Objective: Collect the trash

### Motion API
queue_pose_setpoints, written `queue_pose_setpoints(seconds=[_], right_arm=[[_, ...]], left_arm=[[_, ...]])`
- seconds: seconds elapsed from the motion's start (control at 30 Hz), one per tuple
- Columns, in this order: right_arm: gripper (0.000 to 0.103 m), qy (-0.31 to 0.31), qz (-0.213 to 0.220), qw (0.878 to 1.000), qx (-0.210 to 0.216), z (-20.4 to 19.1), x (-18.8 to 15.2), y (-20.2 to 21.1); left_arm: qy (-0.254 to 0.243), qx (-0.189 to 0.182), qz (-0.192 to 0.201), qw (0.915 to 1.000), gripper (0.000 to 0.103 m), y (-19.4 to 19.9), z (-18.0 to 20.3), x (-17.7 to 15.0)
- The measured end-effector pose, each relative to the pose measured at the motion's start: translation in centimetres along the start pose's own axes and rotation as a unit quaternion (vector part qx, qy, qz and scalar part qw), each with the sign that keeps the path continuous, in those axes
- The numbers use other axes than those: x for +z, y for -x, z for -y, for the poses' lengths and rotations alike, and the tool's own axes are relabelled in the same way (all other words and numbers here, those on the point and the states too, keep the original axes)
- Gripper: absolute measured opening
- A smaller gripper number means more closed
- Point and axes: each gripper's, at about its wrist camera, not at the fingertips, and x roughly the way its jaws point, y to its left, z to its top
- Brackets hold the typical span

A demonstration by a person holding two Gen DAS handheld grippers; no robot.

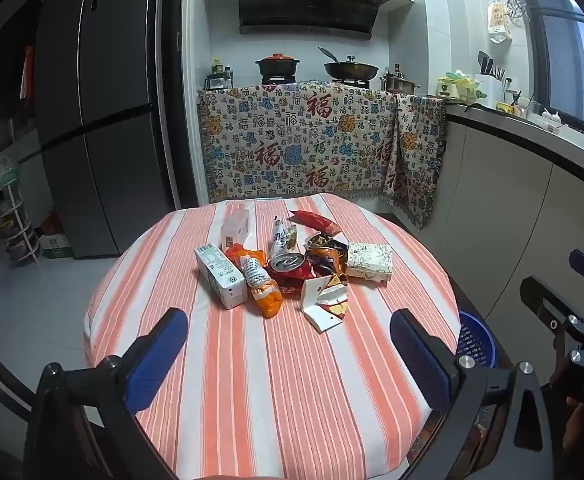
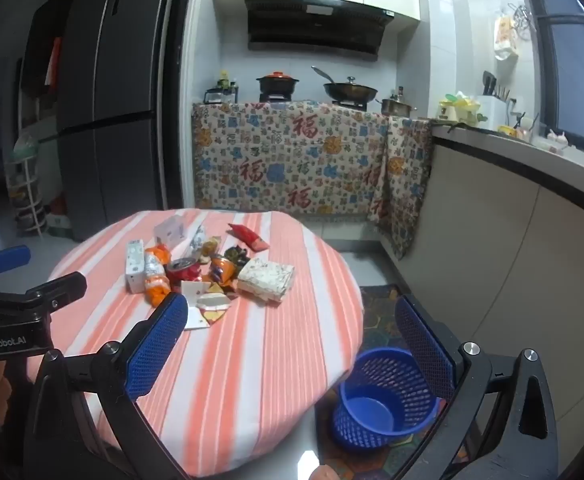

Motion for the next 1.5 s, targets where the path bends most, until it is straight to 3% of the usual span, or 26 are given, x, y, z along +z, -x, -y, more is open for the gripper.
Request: queue_pose_setpoints(seconds=[1.5], right_arm=[[0.103,0.006,0.013,1.000,-0.001,-0.6,0.7,1.2]], left_arm=[[0.013,-0.014,-0.009,0.9998,0.103,0.0,0.2,-0.8]])
